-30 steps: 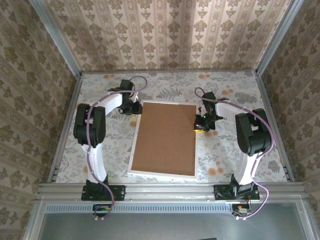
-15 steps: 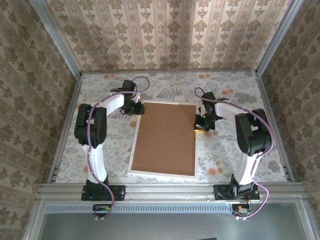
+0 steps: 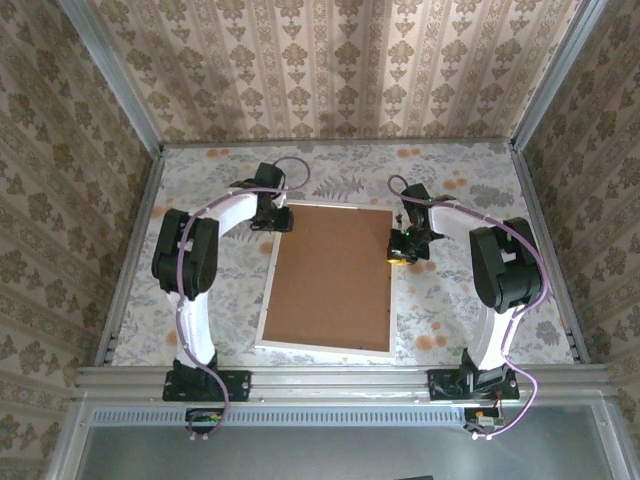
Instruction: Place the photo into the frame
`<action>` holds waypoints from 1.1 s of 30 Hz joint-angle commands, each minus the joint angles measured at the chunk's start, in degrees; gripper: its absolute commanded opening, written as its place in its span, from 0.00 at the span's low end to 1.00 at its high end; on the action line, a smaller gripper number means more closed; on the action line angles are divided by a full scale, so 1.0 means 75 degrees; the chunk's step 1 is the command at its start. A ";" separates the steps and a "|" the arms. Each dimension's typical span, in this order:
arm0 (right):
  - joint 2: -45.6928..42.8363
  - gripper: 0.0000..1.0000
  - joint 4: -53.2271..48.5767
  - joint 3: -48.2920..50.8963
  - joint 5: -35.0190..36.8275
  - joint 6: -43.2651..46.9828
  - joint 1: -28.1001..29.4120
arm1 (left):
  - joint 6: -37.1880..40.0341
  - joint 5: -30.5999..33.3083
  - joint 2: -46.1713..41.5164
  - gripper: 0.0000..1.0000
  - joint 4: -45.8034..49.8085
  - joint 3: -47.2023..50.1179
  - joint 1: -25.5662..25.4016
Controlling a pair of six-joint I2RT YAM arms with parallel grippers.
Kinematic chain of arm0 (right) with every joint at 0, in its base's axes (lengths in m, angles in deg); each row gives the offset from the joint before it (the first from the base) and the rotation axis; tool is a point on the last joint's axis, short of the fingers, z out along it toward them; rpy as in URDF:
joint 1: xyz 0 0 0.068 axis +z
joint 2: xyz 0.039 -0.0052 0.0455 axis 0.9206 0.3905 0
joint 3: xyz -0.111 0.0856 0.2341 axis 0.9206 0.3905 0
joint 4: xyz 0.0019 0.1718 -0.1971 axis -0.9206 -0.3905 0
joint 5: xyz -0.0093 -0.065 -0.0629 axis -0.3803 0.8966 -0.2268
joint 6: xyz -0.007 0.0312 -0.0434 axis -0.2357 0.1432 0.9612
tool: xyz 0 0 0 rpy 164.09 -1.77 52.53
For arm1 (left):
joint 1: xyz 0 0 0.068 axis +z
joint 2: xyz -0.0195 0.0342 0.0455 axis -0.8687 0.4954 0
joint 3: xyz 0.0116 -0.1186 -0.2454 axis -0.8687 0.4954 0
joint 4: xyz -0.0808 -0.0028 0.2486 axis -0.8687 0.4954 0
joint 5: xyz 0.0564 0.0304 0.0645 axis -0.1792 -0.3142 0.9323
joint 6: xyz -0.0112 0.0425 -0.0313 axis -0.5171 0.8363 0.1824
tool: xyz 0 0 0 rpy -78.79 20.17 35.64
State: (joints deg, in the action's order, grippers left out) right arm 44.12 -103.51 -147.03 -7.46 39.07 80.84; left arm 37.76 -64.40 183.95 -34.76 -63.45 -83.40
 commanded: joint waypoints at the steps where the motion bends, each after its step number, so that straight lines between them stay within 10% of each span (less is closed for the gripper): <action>1: 0.0346 0.20 0.0230 -0.0007 -0.0161 -0.0117 0.0342 | 0.0156 -0.0558 0.0451 0.38 0.0724 0.0420 -0.0668; 16: 0.0437 0.19 0.0235 -0.0078 -0.0170 -0.0140 0.0451 | 0.0133 -0.0432 0.0720 0.41 0.0967 -0.0072 -0.1002; 33: 0.0387 0.15 0.0025 -0.0019 0.0244 -0.0047 0.0290 | -0.0113 -0.1253 -0.0518 0.47 0.0480 0.0064 0.0733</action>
State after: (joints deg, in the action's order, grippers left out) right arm 44.19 -103.53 -147.51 -6.15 38.88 81.80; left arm 37.65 -68.92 183.34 -31.81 -64.72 -78.98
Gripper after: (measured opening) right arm 0.157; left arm 0.469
